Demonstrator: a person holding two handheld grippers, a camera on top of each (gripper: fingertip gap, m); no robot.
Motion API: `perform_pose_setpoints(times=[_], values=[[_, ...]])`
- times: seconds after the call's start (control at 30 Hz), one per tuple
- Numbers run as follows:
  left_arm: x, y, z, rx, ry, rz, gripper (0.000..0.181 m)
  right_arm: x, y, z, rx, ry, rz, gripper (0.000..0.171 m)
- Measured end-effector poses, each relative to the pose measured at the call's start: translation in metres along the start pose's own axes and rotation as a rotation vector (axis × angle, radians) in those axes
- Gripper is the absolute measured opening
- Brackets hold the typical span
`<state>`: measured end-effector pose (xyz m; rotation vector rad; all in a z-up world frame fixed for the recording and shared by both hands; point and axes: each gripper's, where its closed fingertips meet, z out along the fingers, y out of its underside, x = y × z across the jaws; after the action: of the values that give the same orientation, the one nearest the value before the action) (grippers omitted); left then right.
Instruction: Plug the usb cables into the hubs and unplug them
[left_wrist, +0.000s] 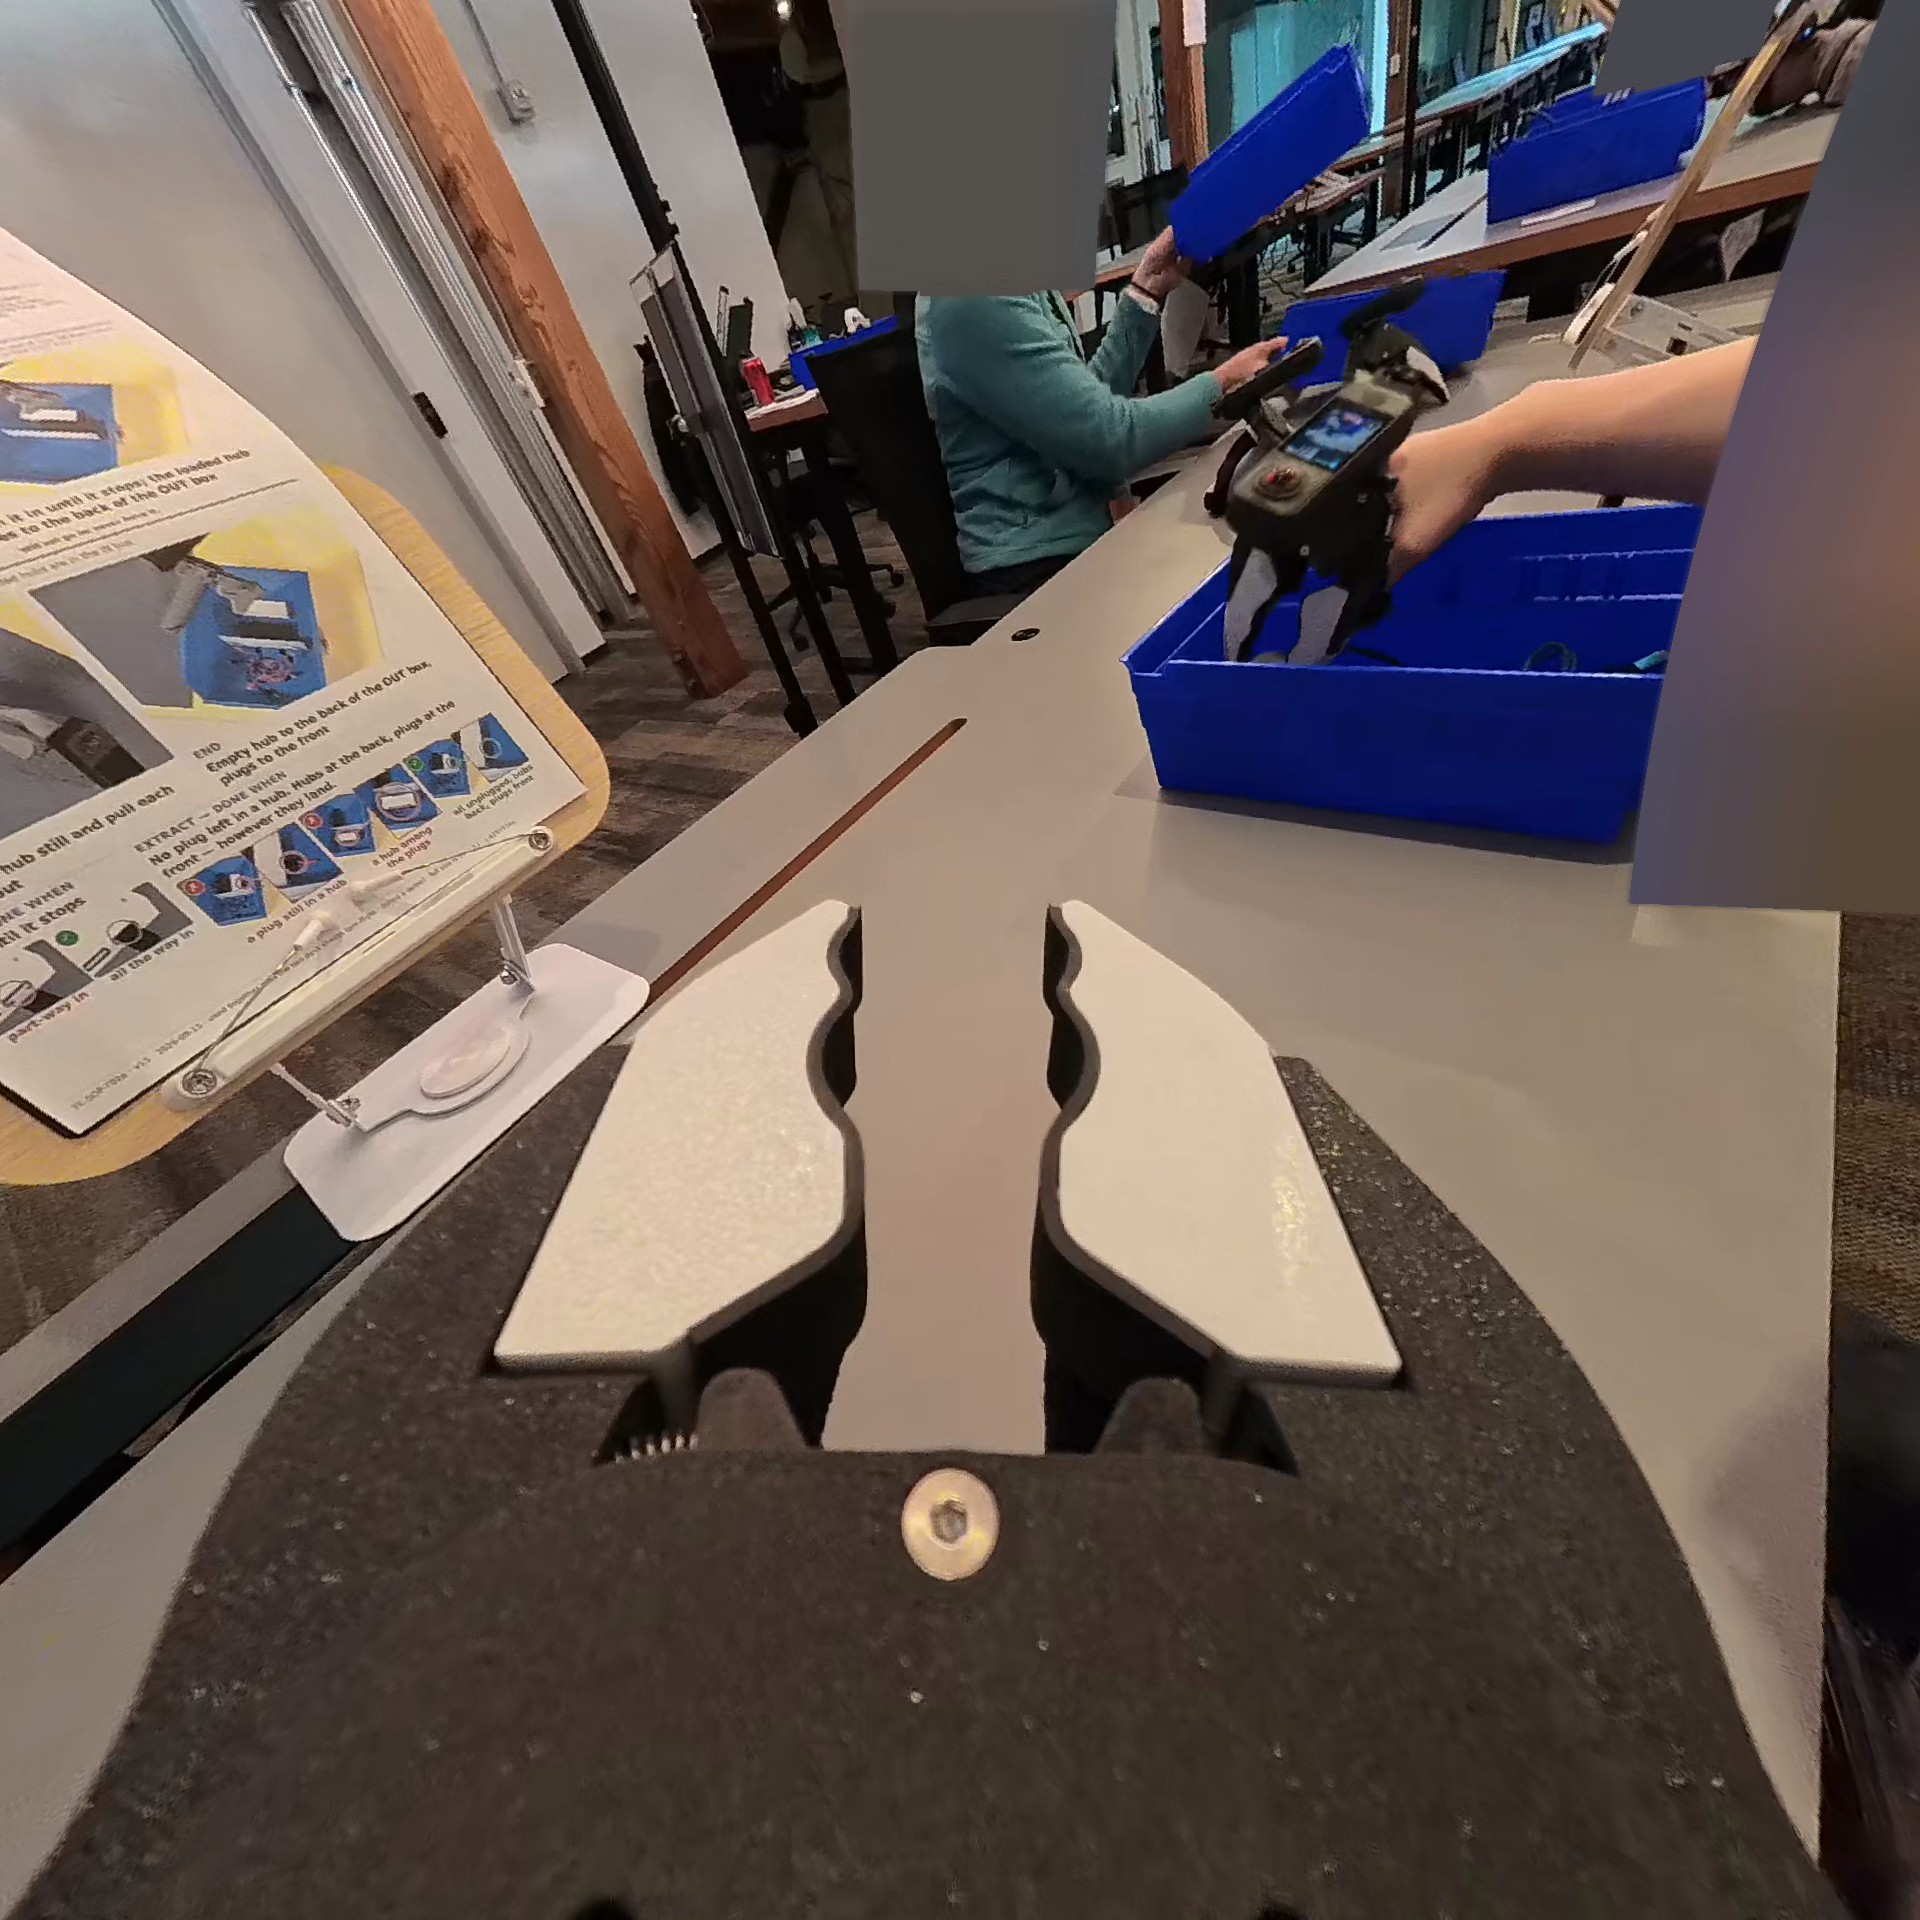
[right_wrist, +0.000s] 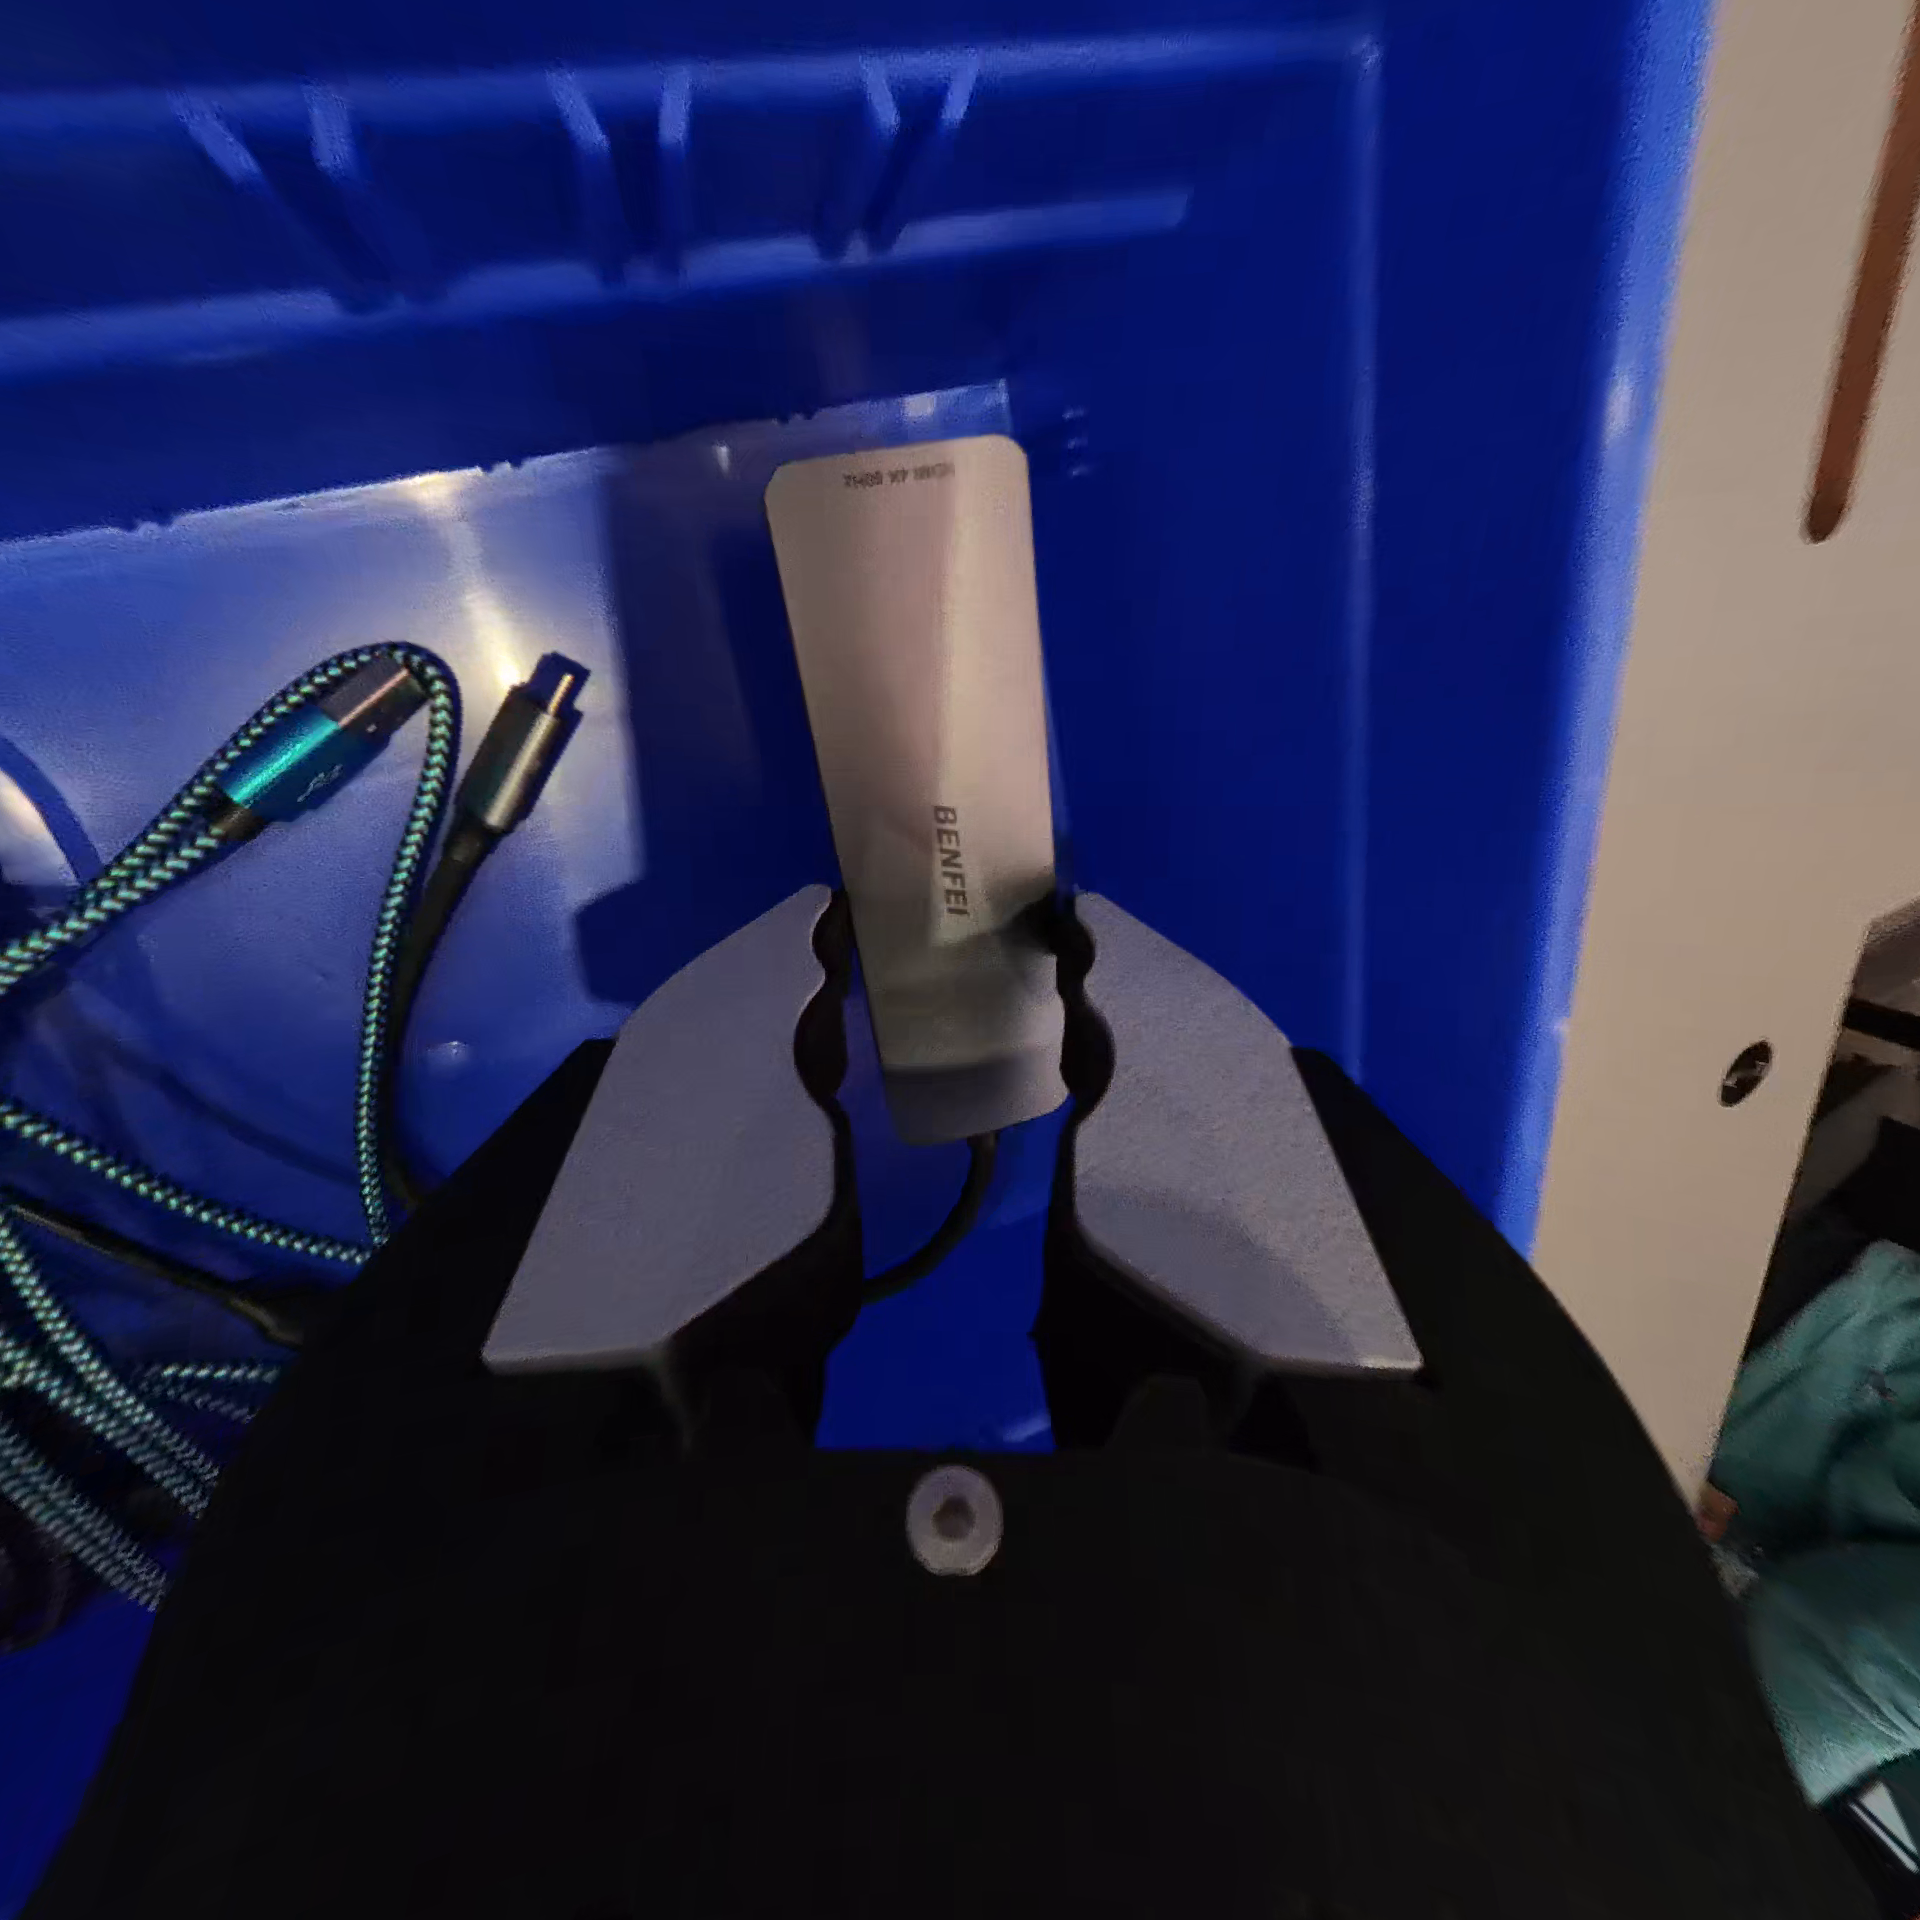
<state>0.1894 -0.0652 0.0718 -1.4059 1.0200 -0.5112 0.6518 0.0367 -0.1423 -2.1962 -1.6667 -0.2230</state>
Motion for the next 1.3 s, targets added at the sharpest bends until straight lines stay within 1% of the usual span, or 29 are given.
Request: perform_pose_setpoints(times=[0.2,0.3,0.37,0.43,0.57,0.63,0.7,0.83,0.9,0.97,1.07,1.13,1.3], values=[[0.001,0.002,0.003,-0.008,0.004,-0.011,0.033,-0.006,0.006,0.02,-0.024,-0.053,0.038,0.039],[0.002,0.005,0.005,-0.02,0.014,-0.011,0.031,-0.002,0.006,0.02,-0.008,-0.038,0.069,0.038],[0.003,0.004,0.005,-0.018,0.015,-0.01,0.031,-0.001,0.006,0.017,0.004,-0.029,0.077,0.041],[0.002,0.003,0.004,-0.013,0.012,-0.01,0.032,0.001,0.005,0.01,0.012,0.001,0.08,0.046],[-0.002,0.003,0.0,0.0,0.011,-0.023,0.033,0.001,0.007,-0.012,-0.006,0.027,0.083,0.045],[-0.007,0.004,-0.004,-0.001,-0.005,-0.015,0.033,-0.001,0.003,-0.03,-0.007,0.041,0.076,0.041],[-0.015,0.007,-0.01,-0.002,-0.027,-0.019,0.033,-0.001,-0.009,-0.054,0.019,0.079,0.066,0.04],[-0.041,0.014,-0.029,-0.002,-0.1,-0.068,0.033,0.005,-0.049,-0.112,0.1,0.187,0.059,0.038],[-0.053,0.02,-0.04,-0.006,-0.138,-0.124,0.032,0.009,-0.075,-0.136,0.146,0.237,0.08,0.043],[-0.065,0.028,-0.053,-0.018,-0.175,-0.19,0.033,0.007,-0.109,-0.154,0.217,0.255,0.082,0.043],[-0.084,0.037,-0.08,-0.015,-0.251,-0.222,0.033,0.001,-0.168,-0.17,0.353,0.258,0.052,0.042],[-0.1,0.042,-0.105,-0.024,-0.312,-0.207,0.033,-0.008,-0.209,-0.174,0.441,0.217,0.035,0.042],[-0.153,0.064,-0.187,-0.095,-0.516,-0.166,0.033,-0.023,-0.296,-0.173,0.563,0.137,-0.022,0.041]])
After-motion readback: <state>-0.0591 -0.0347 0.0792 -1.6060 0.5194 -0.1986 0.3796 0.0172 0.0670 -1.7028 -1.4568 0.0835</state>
